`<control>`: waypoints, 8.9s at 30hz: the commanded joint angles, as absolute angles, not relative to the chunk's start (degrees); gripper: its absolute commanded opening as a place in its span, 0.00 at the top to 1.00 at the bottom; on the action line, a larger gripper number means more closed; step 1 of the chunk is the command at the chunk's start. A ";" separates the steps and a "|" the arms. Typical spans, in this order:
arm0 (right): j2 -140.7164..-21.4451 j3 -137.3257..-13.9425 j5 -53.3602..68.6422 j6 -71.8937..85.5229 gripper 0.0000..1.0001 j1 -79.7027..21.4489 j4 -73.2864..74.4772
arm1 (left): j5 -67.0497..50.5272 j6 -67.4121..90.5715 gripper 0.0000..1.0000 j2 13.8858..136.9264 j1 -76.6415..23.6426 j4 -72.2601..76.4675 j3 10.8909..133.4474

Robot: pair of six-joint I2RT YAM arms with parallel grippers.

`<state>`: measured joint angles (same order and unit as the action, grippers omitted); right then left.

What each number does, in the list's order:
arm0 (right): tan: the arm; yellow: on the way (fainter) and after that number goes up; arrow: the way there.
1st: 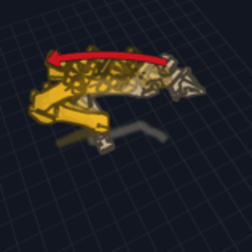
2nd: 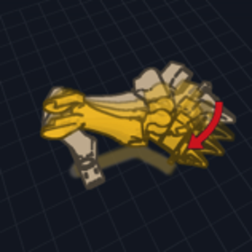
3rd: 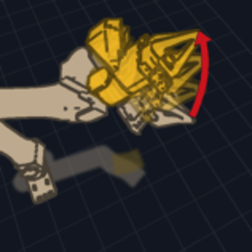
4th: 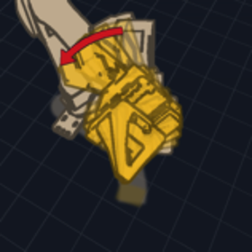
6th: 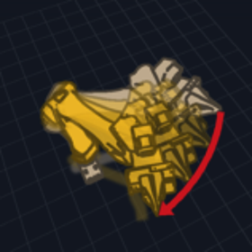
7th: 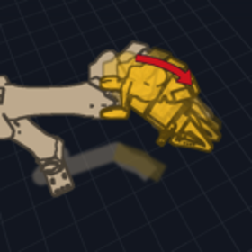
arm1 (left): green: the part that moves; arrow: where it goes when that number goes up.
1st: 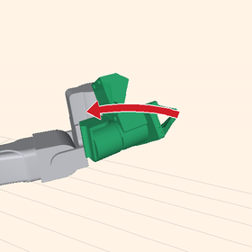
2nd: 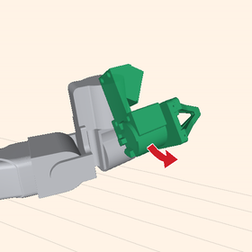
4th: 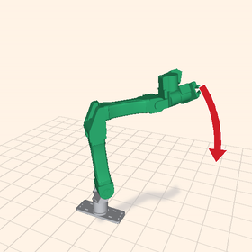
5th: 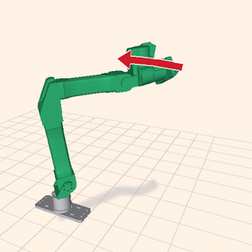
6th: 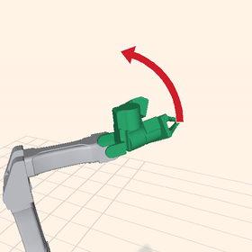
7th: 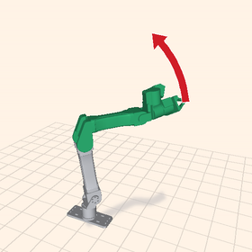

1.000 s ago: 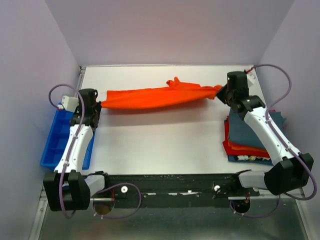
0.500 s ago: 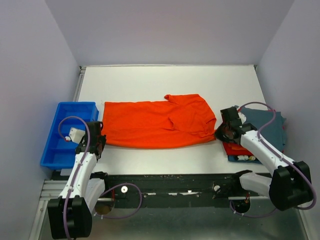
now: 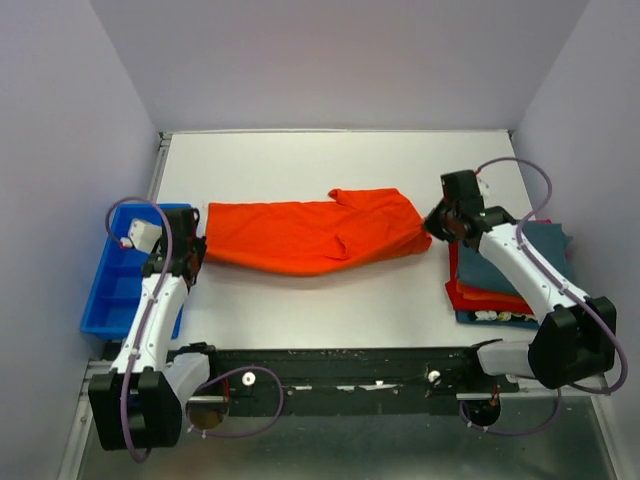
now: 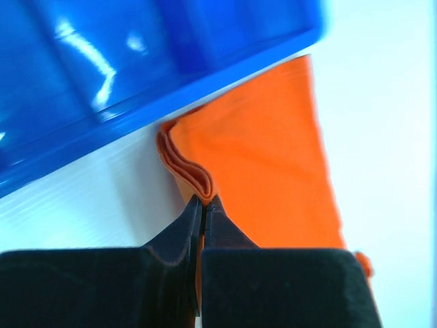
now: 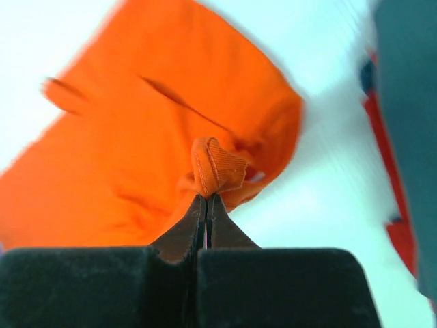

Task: Fold and stack the t-shirts
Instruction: Fold the flattened tshirt in 1/3 of the way, then grap the side of the flattened tshirt furthest away from the robot with both arms, then fold the other side of the tshirt into a rectangle

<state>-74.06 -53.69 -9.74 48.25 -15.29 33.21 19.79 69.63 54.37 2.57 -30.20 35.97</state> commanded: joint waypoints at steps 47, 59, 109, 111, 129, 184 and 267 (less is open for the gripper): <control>-102.93 -120.89 14.85 44.03 0.99 4.04 33.93 | 8.37 60.73 1.00 102.84 3.69 -27.54 110.80; -88.86 -70.60 16.44 45.18 0.99 4.13 20.83 | 7.47 60.74 1.00 86.41 3.69 -8.79 61.12; -87.78 -69.77 0.26 32.17 0.61 -12.74 22.68 | 4.30 46.50 0.19 61.76 2.90 -0.45 37.43; -92.09 -73.54 -2.54 32.17 0.61 -13.27 22.59 | 5.09 46.23 0.19 65.72 2.90 2.17 39.19; -128.22 -115.64 -4.48 28.13 0.62 -13.62 29.70 | 8.70 44.91 0.24 100.70 2.99 1.77 67.04; -150.20 -133.68 13.27 37.71 0.51 -6.06 32.52 | 0.09 43.59 1.00 122.96 5.10 -6.68 83.85; -103.80 -86.66 18.99 28.92 0.99 -6.06 23.99 | 4.65 37.97 1.00 99.32 6.42 -1.41 65.92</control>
<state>-106.15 -87.88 19.42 29.93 -6.00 23.62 2.37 38.94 102.80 5.93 -3.14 66.96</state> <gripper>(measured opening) 0.015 0.011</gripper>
